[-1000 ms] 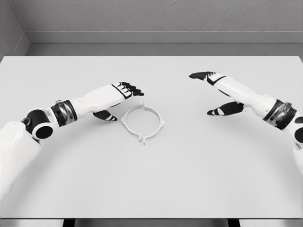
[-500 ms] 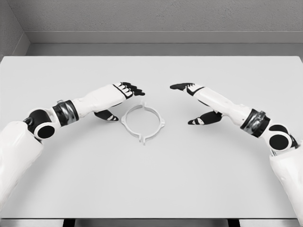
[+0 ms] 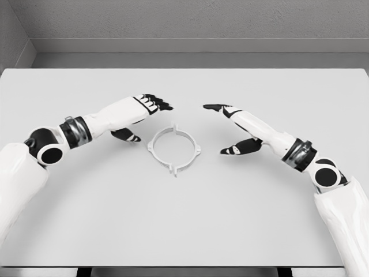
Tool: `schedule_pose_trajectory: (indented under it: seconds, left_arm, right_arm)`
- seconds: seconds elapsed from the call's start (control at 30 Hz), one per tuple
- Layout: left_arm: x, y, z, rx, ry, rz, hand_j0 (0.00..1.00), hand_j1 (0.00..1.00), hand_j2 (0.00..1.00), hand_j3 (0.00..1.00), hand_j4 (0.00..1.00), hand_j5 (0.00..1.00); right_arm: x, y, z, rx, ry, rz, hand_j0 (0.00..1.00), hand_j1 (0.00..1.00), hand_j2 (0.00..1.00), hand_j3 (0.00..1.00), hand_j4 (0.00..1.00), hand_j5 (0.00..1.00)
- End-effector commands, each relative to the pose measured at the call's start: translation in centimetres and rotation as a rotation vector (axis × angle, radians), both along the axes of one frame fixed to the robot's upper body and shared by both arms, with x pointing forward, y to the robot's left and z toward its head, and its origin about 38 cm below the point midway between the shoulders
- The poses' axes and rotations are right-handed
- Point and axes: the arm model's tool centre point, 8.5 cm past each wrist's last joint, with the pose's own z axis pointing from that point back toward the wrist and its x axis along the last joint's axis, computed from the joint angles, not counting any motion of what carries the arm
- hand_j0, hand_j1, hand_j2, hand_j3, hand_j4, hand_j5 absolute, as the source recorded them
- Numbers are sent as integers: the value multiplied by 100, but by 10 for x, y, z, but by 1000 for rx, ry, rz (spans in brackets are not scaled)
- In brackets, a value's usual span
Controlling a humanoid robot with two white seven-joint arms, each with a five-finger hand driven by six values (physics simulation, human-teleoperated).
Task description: Assemble PVC drainage pipe clamps
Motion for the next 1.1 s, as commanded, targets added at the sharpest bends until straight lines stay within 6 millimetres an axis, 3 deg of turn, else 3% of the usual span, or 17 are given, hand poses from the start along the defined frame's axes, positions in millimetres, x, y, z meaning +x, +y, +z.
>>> schedule_pose_trajectory:
  seconds: [0.0,0.07,0.23,0.33,0.37,0.47,1.07]
  left_arm:
    - [0,25,5,31,-5,32,100,100,100,100,100,100]
    - [-1,61,16,46,-2,75,100,100,100,100,100,100]
    - [-7,133,47,57,4,174,100,100,100,100,100,100]
    - [-7,137,50,59,-2,181,100,100,100,100,100,100]
    - [-7,147,56,69,-12,198,100,100,100,100,100,100]
    - [-7,148,58,66,-18,203,100,100,100,100,100,100]
    - [-7,152,61,52,-32,222,100,100,100,100,100,100]
  right_arm:
    - [1,-3,-5,7,20,-13,100,100,100,100,100,100]
    - [0,1,-11,9,35,-7,100,100,100,100,100,100]
    - [-5,33,-17,8,46,65,100,100,100,100,100,100]
    - [-4,39,-17,-39,28,73,100,100,100,100,100,100]
    - [-1,42,-8,-51,1,80,100,100,100,100,100,100]
    - [0,45,-1,-77,-29,89,100,100,100,100,100,100]
    - [11,57,-16,-116,7,85,100,100,100,100,100,100]
